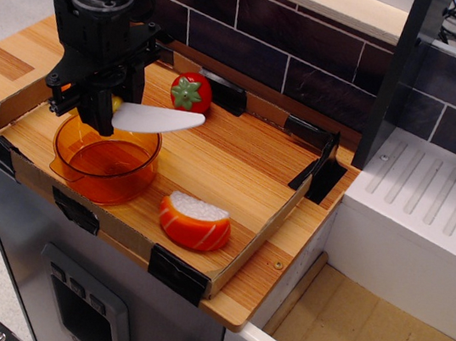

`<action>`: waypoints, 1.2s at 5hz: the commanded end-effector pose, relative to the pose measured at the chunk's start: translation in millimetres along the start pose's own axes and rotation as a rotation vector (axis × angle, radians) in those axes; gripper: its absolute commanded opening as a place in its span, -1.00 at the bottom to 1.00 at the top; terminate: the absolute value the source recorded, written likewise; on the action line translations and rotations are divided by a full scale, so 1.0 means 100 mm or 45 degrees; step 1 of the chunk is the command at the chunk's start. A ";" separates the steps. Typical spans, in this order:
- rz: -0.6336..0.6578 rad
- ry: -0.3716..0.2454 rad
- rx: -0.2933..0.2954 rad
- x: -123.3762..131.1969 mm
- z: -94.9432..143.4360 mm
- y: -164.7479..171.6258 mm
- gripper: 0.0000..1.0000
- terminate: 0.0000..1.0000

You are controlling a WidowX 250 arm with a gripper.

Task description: Put knife in pot

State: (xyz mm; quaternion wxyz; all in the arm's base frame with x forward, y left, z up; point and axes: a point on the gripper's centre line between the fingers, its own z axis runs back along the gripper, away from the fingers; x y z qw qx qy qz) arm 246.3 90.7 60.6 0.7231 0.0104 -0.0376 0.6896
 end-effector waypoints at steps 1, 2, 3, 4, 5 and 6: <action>-0.029 0.062 -0.080 0.06 0.23 -0.15 1.00 -1.00; -0.026 0.099 -0.095 0.03 0.33 -0.15 1.00 -1.00; 0.007 0.137 -0.130 0.08 0.51 -0.15 1.00 -1.00; 0.031 0.119 -0.154 0.08 0.68 -0.18 1.00 -1.00; 0.006 0.072 -0.136 0.03 0.79 -0.28 1.00 -1.00; 0.006 0.072 -0.136 0.03 0.79 -0.28 1.00 -1.00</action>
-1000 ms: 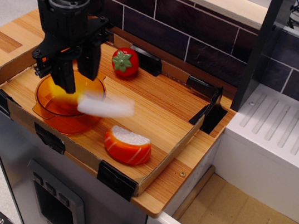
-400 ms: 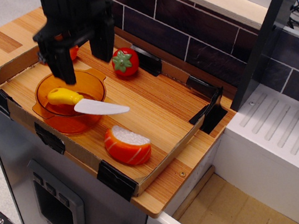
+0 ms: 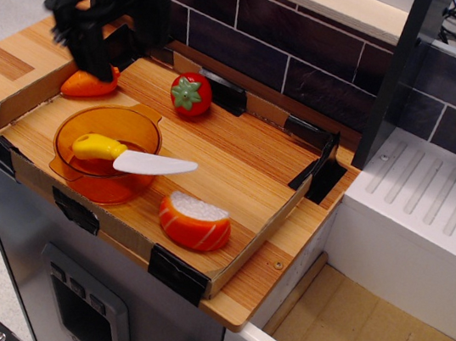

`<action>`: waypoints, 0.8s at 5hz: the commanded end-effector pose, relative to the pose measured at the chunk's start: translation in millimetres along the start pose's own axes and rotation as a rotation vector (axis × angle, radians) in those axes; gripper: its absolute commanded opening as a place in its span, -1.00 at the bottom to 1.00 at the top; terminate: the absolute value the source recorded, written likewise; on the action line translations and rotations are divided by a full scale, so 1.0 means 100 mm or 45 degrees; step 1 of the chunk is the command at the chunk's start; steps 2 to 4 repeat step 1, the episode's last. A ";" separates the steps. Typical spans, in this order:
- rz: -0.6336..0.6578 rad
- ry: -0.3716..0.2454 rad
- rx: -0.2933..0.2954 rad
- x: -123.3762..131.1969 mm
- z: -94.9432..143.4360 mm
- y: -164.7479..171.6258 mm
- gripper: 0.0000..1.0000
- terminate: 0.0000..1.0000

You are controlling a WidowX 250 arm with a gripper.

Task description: Put knife in pot

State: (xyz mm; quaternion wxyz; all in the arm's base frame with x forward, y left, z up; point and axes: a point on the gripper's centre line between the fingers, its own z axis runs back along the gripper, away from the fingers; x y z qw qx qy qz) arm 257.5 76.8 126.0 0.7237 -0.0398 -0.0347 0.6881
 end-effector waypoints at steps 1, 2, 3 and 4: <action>0.003 -0.021 -0.049 0.11 0.13 -0.15 1.00 1.00; 0.003 -0.021 -0.049 0.11 0.13 -0.15 1.00 1.00; 0.003 -0.021 -0.049 0.11 0.13 -0.15 1.00 1.00; 0.003 -0.021 -0.049 0.11 0.13 -0.15 1.00 1.00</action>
